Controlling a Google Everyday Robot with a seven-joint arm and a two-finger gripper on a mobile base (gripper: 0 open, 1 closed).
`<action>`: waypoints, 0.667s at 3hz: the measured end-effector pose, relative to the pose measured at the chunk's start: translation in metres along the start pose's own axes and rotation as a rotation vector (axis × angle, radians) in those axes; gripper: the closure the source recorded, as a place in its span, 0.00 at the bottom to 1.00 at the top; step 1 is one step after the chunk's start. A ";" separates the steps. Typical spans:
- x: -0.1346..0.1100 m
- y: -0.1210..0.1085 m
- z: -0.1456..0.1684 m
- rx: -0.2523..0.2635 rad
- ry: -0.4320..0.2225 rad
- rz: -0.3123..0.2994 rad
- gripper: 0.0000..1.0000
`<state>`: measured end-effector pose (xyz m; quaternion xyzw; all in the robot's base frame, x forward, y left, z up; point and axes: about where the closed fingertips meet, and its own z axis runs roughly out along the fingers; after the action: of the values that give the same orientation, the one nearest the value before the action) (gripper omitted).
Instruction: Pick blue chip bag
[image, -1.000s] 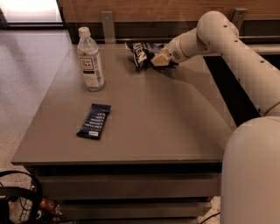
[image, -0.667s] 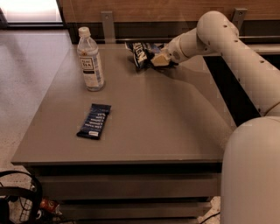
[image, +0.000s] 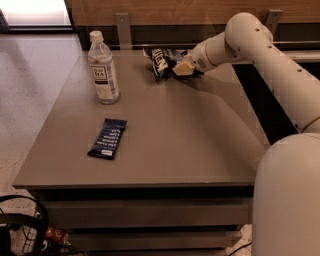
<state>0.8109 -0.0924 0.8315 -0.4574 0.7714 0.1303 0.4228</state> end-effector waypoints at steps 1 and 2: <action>0.000 0.000 0.000 0.000 0.000 0.000 1.00; 0.000 0.000 0.000 0.000 0.000 0.000 1.00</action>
Offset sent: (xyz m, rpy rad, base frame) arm -0.1046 -0.0801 0.1649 -0.2267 -0.2477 -0.2160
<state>0.8108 -0.0925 0.8316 -0.4574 0.7714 0.1302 0.4229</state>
